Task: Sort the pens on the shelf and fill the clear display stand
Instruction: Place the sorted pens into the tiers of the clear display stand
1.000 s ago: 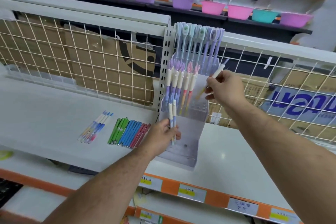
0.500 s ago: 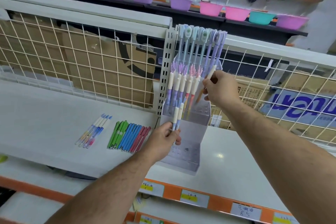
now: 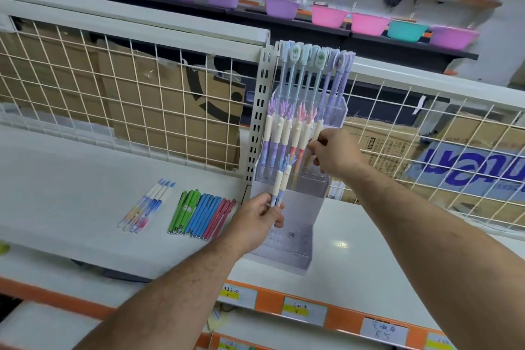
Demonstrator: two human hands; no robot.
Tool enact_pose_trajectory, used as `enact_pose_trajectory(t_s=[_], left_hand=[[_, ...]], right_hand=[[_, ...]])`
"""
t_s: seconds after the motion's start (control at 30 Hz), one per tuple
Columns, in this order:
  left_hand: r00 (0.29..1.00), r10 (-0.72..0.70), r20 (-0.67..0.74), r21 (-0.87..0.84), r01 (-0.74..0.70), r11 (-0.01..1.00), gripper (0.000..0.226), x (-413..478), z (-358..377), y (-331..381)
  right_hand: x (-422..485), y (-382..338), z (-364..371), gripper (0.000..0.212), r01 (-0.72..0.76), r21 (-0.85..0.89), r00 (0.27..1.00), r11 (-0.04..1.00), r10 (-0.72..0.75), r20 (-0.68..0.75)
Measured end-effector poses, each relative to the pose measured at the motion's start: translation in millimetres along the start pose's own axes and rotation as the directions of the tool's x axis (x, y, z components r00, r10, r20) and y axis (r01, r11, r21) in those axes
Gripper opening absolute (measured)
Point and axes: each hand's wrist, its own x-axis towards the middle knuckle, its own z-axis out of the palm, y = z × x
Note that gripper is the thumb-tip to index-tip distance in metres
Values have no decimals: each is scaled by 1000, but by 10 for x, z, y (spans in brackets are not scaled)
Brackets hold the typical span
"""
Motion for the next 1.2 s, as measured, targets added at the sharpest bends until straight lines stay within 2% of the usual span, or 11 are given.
enact_pose_trajectory(t_s=[0.33,0.4,0.47,0.53,0.6,0.7,0.8,1.0,1.2], left_hand=[[1000,5,0,5,-5,1000,12,-1,3,-3],[1000,5,4,-3,-5,1000,12,-1,3,0],[1000,3,6,-7,-3,1000,11,0,0,-2],[1000,3,7,-13,-3,1000,11,2,-2,-6],[1000,8,10,-26,-8,1000,11,4,-3,-7],[1000,18,23,-41,-17,999,11,4,-8,-13],[999,27,37,-33,-26,999,11,12,-14,-28],[998,30,53,-60,-27,998,13,12,-25,-30],[999,6,40,-96,-2,995,16,38,-28,-60]], right_hand=[[-29,15,-13,22,-13,14,1000,1000,13,-5],[-66,59,-2,14,-32,74,998,997,36,-46],[-173,103,26,17,-56,160,992,986,73,-101],[-332,149,93,6,-41,188,990,981,66,-126],[-484,175,180,10,-9,204,997,979,23,-69],[-631,175,311,7,18,189,993,982,-39,107],[-689,154,408,9,36,147,983,989,-61,170],[-722,105,410,16,30,184,990,983,-55,132],[-486,34,-48,14,23,359,995,933,14,-101]])
